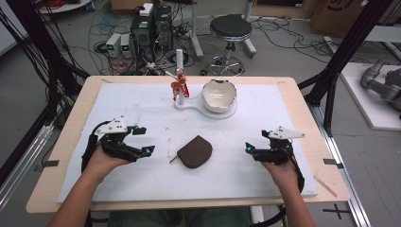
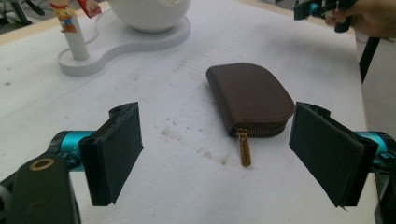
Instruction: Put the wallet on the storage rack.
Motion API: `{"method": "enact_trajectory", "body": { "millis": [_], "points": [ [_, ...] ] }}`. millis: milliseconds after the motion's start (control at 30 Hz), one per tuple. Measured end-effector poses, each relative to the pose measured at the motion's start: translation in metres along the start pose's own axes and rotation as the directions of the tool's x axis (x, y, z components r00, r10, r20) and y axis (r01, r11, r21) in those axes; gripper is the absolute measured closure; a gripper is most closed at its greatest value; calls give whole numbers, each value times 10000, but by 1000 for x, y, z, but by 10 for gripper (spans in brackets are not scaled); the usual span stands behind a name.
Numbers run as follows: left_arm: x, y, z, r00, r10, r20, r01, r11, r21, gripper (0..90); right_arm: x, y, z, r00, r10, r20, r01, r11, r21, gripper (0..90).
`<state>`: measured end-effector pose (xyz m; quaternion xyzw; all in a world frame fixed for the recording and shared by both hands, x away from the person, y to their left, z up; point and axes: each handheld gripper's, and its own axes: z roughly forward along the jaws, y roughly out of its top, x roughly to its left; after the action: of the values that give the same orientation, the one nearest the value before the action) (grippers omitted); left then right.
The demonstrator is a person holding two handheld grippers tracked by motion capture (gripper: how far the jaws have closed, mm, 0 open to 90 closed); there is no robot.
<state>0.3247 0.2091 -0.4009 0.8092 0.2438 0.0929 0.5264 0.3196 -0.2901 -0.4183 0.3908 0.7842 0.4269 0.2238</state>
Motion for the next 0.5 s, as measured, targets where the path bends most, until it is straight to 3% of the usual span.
{"method": "enact_trajectory", "body": {
  "millis": [200,367,500],
  "points": [
    [-7,-4,15,9999,-84,87,81,9995,312,172,0,1,0,10000,-66,-36,66,10000,7,161],
    [-15,-9,30,10000,43,66,-48,9970,779,174,2,1,1,9999,-120,-81,120,9999,11,161],
    [-24,-13,46,9993,203,324,-243,9916,1274,178,2,1,2,9998,-153,-97,154,9999,42,161]
  ]
}}
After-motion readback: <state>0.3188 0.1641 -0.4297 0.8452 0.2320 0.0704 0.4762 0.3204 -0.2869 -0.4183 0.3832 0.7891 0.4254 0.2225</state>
